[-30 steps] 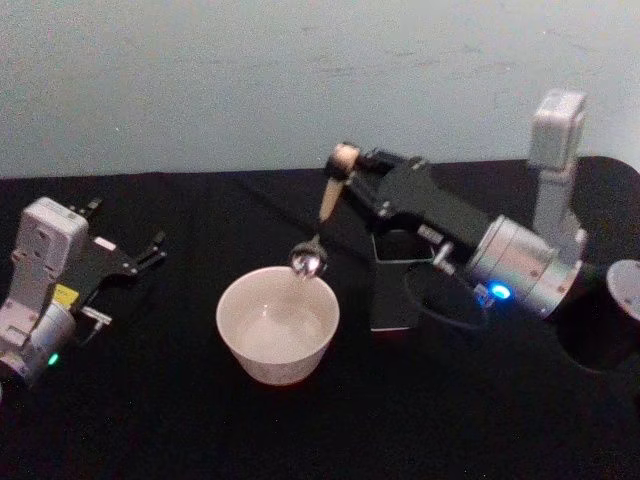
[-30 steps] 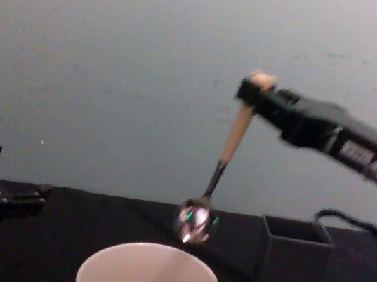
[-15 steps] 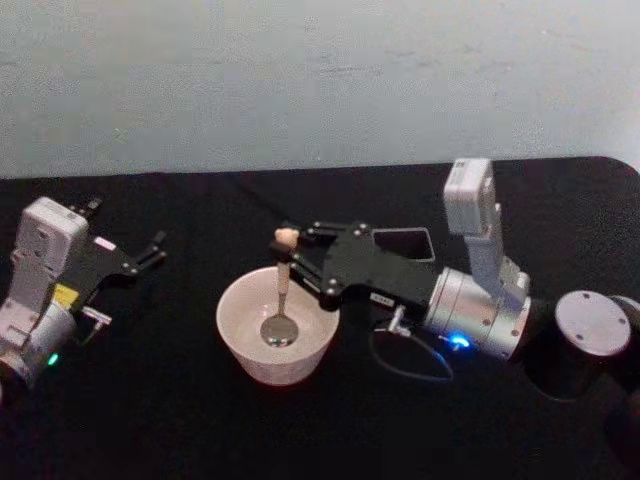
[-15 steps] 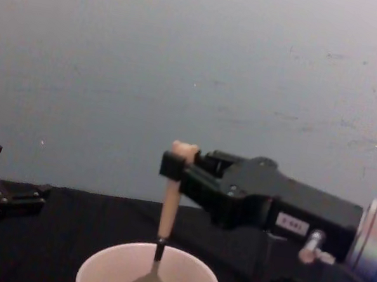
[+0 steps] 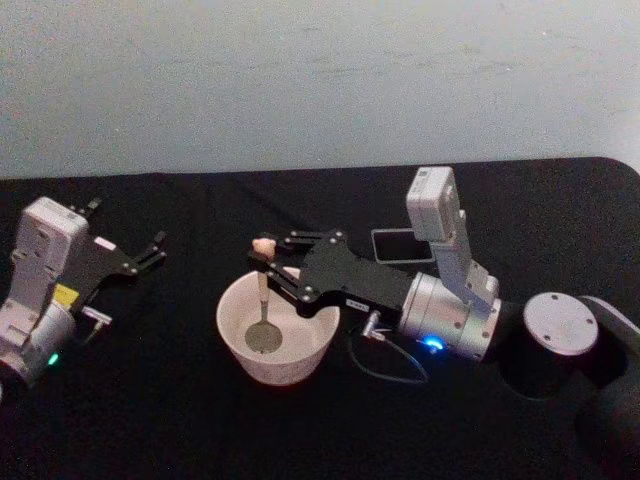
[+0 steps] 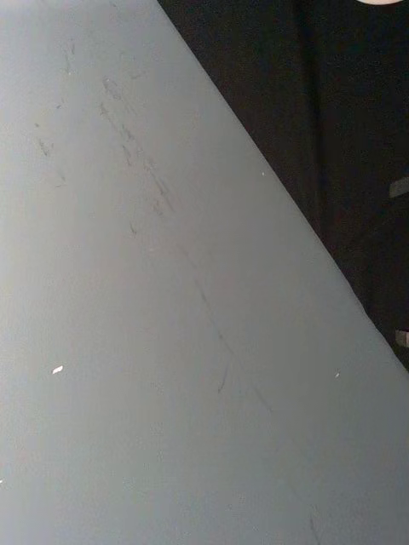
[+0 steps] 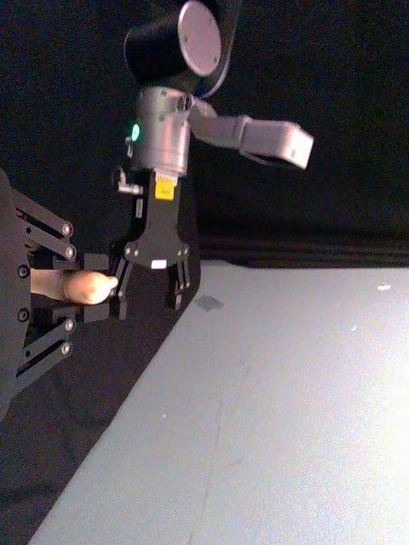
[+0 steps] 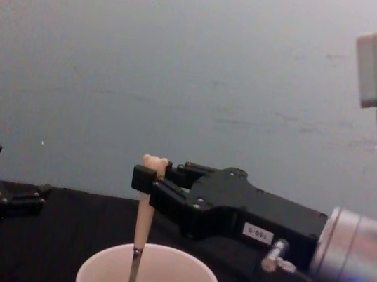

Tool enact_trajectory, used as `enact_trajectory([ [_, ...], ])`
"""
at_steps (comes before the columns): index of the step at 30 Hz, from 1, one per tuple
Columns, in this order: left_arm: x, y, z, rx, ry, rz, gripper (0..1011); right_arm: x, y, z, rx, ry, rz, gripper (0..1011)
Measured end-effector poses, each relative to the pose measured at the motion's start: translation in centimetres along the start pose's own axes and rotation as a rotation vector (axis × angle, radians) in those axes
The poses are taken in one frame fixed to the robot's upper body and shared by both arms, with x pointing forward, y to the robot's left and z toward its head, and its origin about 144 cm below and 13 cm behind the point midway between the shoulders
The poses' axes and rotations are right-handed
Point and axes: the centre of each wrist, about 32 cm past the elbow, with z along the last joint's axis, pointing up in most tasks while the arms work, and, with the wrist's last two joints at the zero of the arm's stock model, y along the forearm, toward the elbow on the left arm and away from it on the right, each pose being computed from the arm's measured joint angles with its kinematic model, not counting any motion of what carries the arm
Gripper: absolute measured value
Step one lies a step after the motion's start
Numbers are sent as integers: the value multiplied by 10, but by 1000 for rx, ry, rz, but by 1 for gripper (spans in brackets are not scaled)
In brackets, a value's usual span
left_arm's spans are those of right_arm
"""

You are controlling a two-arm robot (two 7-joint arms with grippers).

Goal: Pick up the stirring spoon with one hand, stir inside the cup, then place it back in its original position.

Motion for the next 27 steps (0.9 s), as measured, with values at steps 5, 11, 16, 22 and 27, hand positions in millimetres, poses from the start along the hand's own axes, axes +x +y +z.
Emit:
enact_trajectory([
  [5,0,0,0,0,0,0,1001,4,8,-5,-10,-5,-29,216],
  [11,0,0,0,0,0,0,1001,13,13,-7,-5,-4,-70,216],
  [16,0,0,0,0,0,0,1001,18,11,-6,-5,-9,-96,216],
  [22,0,0,0,0,0,0,1001,21,2,-6,-13,-22,-120,216],
  [27,0,0,0,0,0,0,1001,20,-10,-5,-22,-33,-131,216],
])
